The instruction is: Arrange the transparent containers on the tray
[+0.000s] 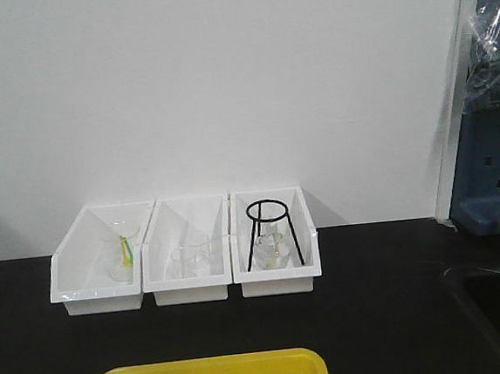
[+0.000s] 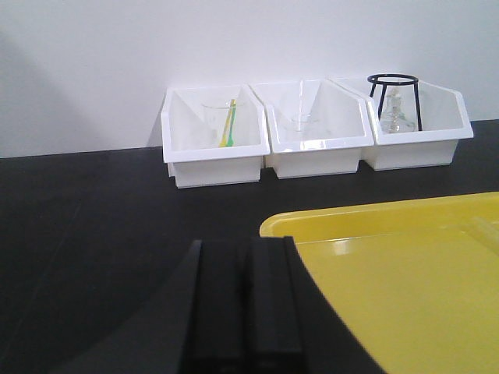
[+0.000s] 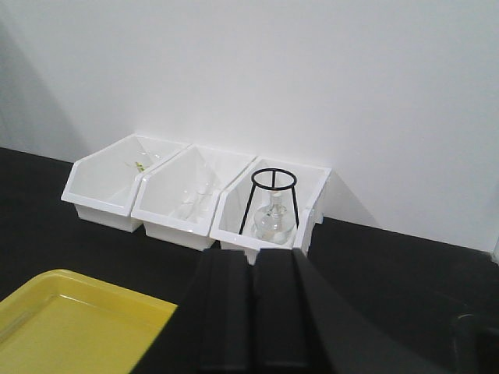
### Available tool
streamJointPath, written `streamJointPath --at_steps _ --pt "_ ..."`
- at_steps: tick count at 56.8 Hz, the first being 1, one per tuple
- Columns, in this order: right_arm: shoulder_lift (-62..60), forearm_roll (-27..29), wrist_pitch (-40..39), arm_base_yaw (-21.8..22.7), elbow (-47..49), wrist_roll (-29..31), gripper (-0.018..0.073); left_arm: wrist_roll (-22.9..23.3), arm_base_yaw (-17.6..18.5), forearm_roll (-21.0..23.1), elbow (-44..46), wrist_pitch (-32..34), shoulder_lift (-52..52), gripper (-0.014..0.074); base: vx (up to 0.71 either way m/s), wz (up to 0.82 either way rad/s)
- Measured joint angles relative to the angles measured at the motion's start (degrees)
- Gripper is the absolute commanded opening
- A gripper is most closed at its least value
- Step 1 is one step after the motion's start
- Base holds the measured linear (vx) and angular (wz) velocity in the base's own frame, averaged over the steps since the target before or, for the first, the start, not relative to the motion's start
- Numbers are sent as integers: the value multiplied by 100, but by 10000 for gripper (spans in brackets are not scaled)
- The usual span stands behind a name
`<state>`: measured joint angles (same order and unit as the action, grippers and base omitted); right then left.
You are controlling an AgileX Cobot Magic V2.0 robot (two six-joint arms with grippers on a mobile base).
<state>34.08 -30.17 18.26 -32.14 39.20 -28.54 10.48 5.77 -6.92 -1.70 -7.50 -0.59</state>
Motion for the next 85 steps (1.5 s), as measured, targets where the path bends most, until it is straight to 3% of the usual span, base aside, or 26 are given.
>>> streamJointPath --at_steps 12,18,25,37,47,53,61,85 --pt "0 16 0 0 0 0 -9 0 0 0 0 0 0 0 0 0" --pt "-7 298 4 0 -12 38 -9 0 0 0 0 0 0 0 0 0" --pt "-208 755 -378 154 -433 509 -9 0 0 0 0 0 0 0 0 0" --pt "-1158 1914 -1538 1486 -2242 928 -9 0 0 0 0 0 0 0 0 0" --pt "-2362 2325 -1658 2584 -3335 1196 -9 0 0 0 0 0 0 0 0 0" --pt "-3003 2565 -1620 2968 -3746 1550 -9 0 0 0 0 0 0 0 0 0" --pt "-3447 2736 -1591 3058 -4076 1926 -9 0 0 0 0 5 0 0 0 0" --pt "-3466 2753 -1440 3058 -4089 2007 -9 0 -5 0 -11 -2 0 0 0 0"
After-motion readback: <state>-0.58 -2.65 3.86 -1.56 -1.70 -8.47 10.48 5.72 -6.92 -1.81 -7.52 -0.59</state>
